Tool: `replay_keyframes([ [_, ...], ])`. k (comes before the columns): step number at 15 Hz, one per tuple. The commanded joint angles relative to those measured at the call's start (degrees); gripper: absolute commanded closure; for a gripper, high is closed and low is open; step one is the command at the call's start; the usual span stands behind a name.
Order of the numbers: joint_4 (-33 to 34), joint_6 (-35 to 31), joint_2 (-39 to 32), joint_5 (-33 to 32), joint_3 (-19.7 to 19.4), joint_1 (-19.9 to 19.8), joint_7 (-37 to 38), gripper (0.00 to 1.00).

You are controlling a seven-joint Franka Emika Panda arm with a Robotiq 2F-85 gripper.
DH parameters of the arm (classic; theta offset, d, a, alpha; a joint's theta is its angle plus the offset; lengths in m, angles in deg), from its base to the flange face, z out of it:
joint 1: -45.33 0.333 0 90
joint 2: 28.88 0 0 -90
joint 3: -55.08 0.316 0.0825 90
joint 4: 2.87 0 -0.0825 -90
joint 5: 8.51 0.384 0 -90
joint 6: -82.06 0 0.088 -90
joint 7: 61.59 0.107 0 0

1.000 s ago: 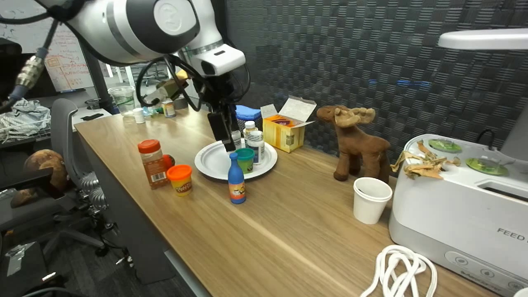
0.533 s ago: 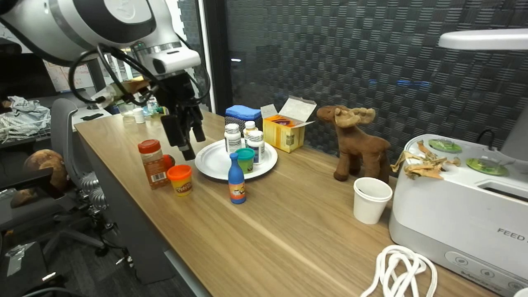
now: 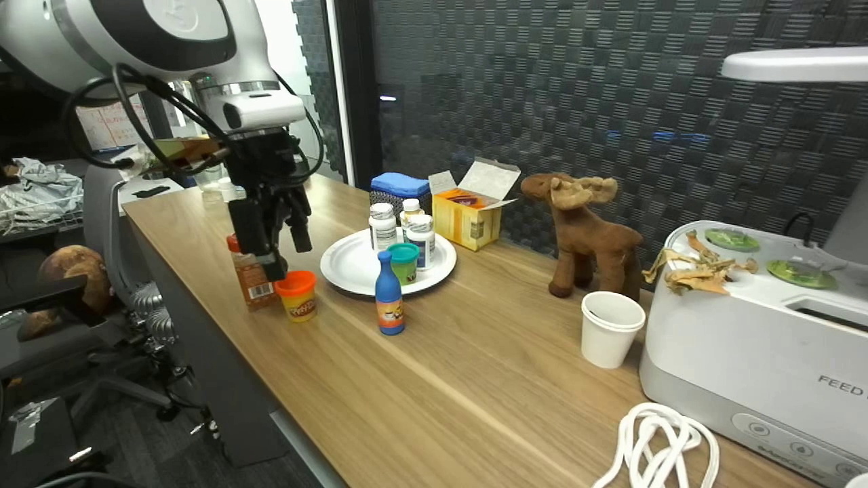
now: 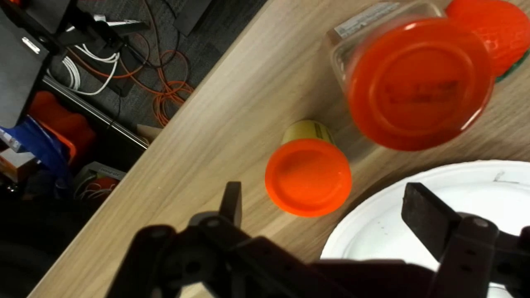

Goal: Pick up the bottles and small containers and put them on the white plate.

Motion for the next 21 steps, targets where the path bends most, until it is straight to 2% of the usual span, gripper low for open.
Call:
replay_keyframes([
  [1,-2.39,-3.24,1.02,2.80,-0.48,-1.47,-2.35,0.00],
  [6,-4.36,-6.01,0.86,6.34,-1.16,-2.61,-4.05,0.00],
  [13,-7.13,-16.23,1.21,14.48,-1.28,-2.85,-8.58,0.00],
  [14,-7.23,-16.89,1.16,14.64,-1.26,-2.94,-8.28,0.06],
  [15,-7.22,-16.91,1.07,13.70,-1.24,-3.14,-7.06,0.18],
  [16,-7.23,-16.90,0.99,13.34,-1.26,-3.27,-6.63,0.35],
  [18,-7.19,-15.98,1.01,11.96,-1.22,-3.72,-4.16,0.52],
  [21,-7.14,-14.11,1.76,11.02,-0.94,-3.89,-1.82,0.71],
])
